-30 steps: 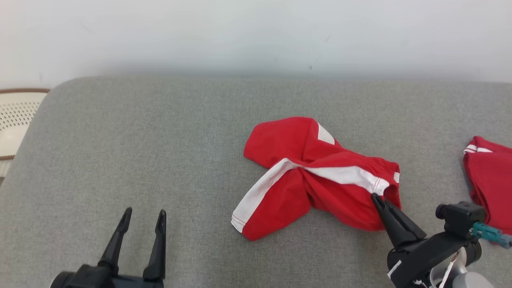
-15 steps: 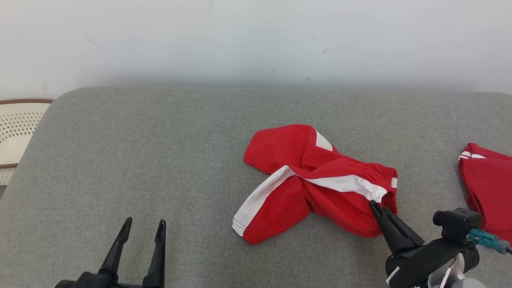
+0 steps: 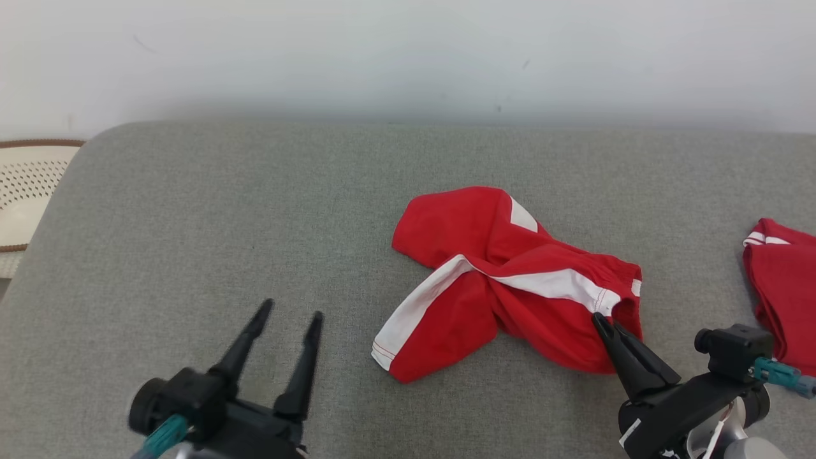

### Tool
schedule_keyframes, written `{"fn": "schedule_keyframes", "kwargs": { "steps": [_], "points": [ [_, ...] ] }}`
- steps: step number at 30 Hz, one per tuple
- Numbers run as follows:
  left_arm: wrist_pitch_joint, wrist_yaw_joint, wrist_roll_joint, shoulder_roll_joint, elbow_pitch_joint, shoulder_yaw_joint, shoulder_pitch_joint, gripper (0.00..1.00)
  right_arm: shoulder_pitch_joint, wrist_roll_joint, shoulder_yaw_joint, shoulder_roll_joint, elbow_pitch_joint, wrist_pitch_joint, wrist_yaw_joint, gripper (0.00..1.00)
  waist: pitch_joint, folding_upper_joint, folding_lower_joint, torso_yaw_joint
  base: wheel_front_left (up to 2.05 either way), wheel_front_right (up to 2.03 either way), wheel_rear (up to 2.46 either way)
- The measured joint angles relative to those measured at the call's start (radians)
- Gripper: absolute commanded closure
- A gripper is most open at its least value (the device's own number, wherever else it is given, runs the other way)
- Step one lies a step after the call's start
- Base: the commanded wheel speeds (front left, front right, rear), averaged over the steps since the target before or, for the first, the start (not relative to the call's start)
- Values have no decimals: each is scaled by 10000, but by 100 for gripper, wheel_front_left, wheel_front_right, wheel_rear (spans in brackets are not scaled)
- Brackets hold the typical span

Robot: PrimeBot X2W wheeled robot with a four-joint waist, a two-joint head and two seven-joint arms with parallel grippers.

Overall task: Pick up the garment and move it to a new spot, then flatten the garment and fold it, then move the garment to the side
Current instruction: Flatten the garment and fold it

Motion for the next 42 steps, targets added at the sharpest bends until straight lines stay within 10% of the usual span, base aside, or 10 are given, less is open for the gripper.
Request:
{"fn": "schedule_keyframes", "kwargs": {
  "steps": [9,22,26,34,42],
  "points": [
    [1755,-1289,-1198,-485,1979,-1005,-1037,0,-483,-23,303,-98,-125,81,0,100,645,0,0,-183,0,0,0],
    [1793,-1749,-2050,-734,4567,-1590,-2565,0,-1205,21,669,-334,-27,-61,0,100,1622,1,2,-533,0,0,0],
    [1695,-1789,-2226,-738,4794,-1833,-2754,100,-1258,31,685,-385,69,-148,0,100,1726,1,2,-566,0,0,0],
    [915,-1714,-2322,-577,4456,-1896,-2818,100,-1397,36,569,-366,130,-522,0,100,1619,1,1,-487,0,0,0],
    [-192,-593,-2134,-336,2646,-1003,-2425,100,-1587,-165,307,-297,-232,-997,0,100,1183,1,0,-540,0,0,0]
  ]
}}
